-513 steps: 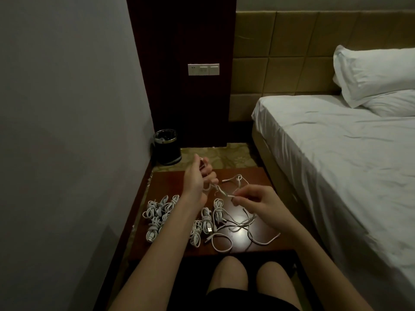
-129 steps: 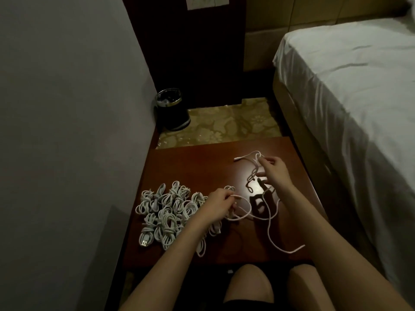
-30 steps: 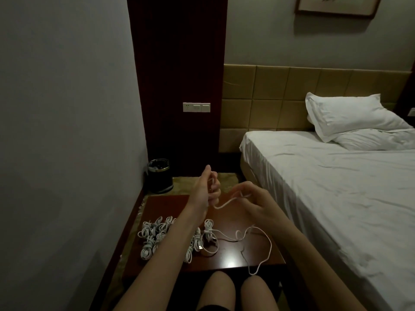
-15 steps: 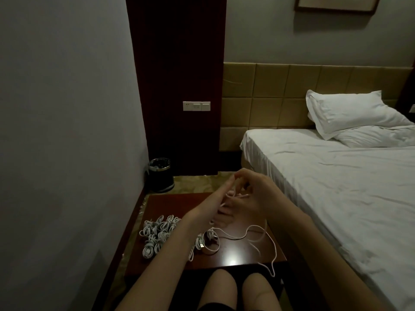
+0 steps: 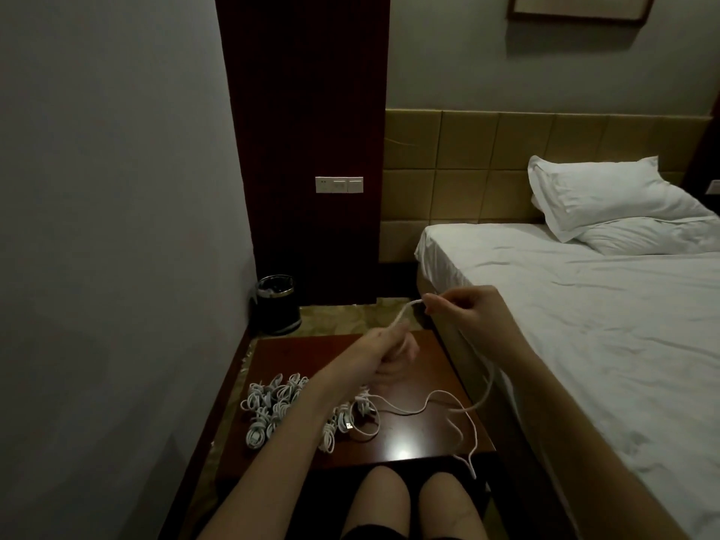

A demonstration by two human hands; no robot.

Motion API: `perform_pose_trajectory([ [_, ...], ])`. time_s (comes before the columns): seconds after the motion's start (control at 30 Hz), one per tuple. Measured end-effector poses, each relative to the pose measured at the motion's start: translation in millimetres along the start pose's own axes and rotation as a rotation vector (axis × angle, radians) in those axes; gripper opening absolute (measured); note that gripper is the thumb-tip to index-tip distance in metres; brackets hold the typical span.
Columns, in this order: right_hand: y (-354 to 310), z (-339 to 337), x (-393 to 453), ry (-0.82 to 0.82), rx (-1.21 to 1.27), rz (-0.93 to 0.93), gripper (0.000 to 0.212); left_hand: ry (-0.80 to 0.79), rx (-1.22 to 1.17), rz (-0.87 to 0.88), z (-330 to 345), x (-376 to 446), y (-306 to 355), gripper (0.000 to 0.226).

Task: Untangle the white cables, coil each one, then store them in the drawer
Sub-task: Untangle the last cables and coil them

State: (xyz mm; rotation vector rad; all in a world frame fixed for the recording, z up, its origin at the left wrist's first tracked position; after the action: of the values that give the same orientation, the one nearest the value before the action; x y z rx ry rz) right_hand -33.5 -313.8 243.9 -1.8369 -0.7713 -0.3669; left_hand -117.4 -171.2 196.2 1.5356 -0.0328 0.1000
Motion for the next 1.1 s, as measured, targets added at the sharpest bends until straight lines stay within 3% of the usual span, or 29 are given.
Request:
perform_pose_trajectory([
  [0.13,4,10,-7,-0.123,-0.069,0.052,0.025,0.184,0.095,0.130,-10,3,7,0.054],
  [0.23,4,10,-5,-0.063,-0.070,0.019,0.017,0.203,0.095,0.137,-8,6,10,0.051],
  [0.33,5,9,-7,0.028,0.062,0.042,0.004,0.227,-0.056,0.118,-5,10,8,0.056],
  [0.43,5,25,-18,0.058,0.151,0.125,0.011,0.313,-0.131,0.106,2,16,10,0.055],
  [0.6,11,57,-35,0.010,0.327,0.296,0.019,0.372,-0.519,0.000,9,19,16,0.047],
  [0.7,17,63,-40,-0.093,0.226,0.276,0.012,0.525,-0.901,0.006,-6,19,14,0.045],
  [0.77,22,59,-44,-0.127,0.161,0.237,0.008,0.575,-1.005,0.007,-23,18,14,0.044],
  [0.97,-5,43,-48,-0.368,-0.234,-0.216,0.013,0.559,-0.666,-0.054,-29,14,6,0.047],
  [1.03,-21,44,-45,-0.441,-0.269,-0.389,0.014,0.515,-0.524,-0.056,-20,17,5,0.049],
  [1.1,-34,41,-38,-0.434,-0.256,-0.439,0.012,0.484,-0.370,-0.061,-16,17,6,0.050],
])
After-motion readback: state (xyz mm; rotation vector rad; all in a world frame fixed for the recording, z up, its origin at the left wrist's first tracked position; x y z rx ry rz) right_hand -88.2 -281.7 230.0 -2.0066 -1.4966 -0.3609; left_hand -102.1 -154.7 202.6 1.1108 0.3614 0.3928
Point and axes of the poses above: each hand's wrist, its own x-axis towards the middle knuckle, its own z-axis out of the palm, y = z × x, the point moved 2 cm from there along x, towards the middle knuckle, and after that the axes turned 11 degrees about y, right-handed, at the moved point
